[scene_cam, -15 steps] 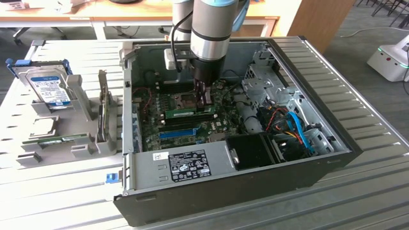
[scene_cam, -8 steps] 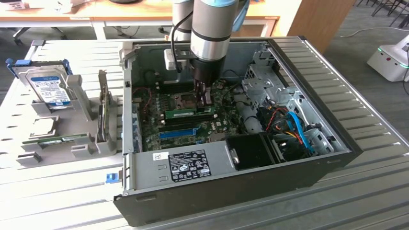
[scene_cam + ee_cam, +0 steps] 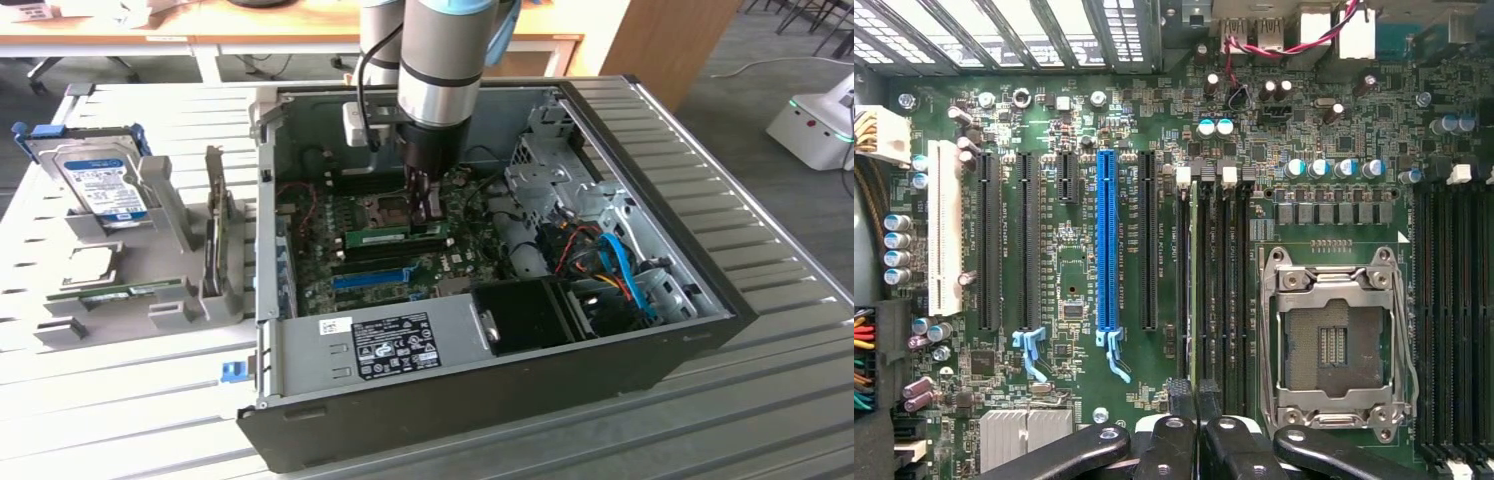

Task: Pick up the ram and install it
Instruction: 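Insert the ram into the slot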

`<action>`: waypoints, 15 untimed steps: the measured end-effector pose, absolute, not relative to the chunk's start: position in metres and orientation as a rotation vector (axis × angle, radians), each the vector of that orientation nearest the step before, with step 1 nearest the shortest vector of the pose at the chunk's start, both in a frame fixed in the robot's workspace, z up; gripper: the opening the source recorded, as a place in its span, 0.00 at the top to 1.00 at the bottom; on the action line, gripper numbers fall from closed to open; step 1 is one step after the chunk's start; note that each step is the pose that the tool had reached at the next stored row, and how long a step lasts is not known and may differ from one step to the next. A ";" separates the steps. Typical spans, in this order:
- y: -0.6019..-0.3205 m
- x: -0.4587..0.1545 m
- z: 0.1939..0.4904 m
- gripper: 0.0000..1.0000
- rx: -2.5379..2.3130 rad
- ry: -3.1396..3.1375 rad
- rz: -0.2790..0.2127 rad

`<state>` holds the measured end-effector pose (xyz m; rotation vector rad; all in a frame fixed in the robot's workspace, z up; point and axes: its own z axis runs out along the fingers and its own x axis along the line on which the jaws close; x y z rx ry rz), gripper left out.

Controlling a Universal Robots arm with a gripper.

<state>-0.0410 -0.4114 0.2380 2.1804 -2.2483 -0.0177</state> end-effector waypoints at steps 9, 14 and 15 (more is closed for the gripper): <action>-0.412 -0.041 0.238 0.88 2.184 -2.251 -0.025; -0.412 -0.041 0.238 0.88 2.185 -2.253 -0.028; -0.413 -0.041 0.238 0.88 2.185 -2.253 -0.028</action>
